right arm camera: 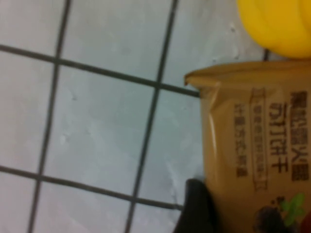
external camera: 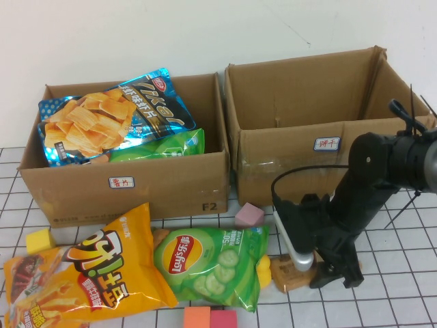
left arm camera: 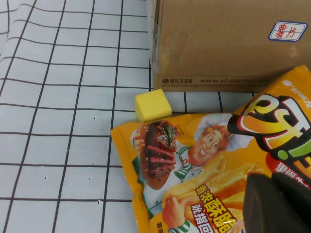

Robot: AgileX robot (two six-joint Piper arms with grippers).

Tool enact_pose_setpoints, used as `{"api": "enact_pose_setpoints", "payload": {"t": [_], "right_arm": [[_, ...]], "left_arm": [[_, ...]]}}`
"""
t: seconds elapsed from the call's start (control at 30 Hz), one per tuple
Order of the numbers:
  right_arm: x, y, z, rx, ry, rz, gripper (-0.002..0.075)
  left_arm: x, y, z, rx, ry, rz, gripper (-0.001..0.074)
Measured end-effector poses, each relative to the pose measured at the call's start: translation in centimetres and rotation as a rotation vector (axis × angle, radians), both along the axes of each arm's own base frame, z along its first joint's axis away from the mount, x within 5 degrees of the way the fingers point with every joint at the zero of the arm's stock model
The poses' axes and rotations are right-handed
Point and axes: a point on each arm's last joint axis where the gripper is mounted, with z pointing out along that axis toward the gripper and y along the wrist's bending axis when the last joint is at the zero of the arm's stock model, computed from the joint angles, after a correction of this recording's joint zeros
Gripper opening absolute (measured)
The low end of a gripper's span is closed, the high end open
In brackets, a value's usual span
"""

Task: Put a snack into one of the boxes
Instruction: Pick up the biscuit, then place the biscuit in the biscuit box

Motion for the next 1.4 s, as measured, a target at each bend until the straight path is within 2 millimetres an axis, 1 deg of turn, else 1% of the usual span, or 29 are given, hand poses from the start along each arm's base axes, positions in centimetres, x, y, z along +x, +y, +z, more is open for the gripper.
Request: {"api": "enact_pose_setpoints", "payload": {"t": [0.17, 0.4, 0.53, 0.67, 0.8, 0.93, 1.17, 1.27, 1.33, 1.4], "right_arm": [[-0.1, 0.0, 0.0, -0.002, 0.025, -0.017, 0.0468], [-0.2, 0.1, 0.2, -0.005, 0.058, -0.009, 0.0465], [-0.2, 0.2, 0.8, -0.006, 0.085, 0.008, 0.0464], [-0.5, 0.3, 1.6, -0.020, 0.154, 0.034, 0.0464], [-0.6, 0.1, 2.7, -0.075, 0.237, 0.002, 0.0464], [0.1, -0.1, 4.3, -0.130, 0.241, -0.082, 0.0464], [2.4, 0.0, 7.7, -0.160, 0.132, -0.305, 0.0464], [3.1, -0.1, 10.2, -0.150, 0.062, -0.405, 0.0464], [3.2, -0.2, 12.6, -0.114, 0.008, -0.461, 0.0464], [3.0, -0.3, 15.3, -0.062, -0.049, -0.510, 0.0464]], "left_arm": [[0.0, 0.0, 0.0, 0.000, 0.000, 0.000, -0.0001], [0.0, 0.0, 0.0, 0.000, 0.000, 0.000, -0.0001], [0.0, 0.0, 0.0, 0.000, 0.000, 0.000, -0.0001], [0.0, 0.0, 0.0, 0.000, 0.000, 0.000, -0.0001], [0.0, 0.0, 0.0, 0.000, 0.000, 0.000, -0.0001], [0.0, 0.0, 0.0, 0.000, -0.004, 0.000, -0.0001], [0.0, -0.1, 0.1, -0.018, -0.007, 0.000, -0.0001], [0.0, -0.1, 0.1, -0.018, -0.007, 0.000, -0.0001], [0.0, -0.1, 0.1, -0.018, -0.007, 0.000, -0.0001], [0.0, -0.1, 0.1, -0.018, -0.007, 0.000, -0.0001]]}}
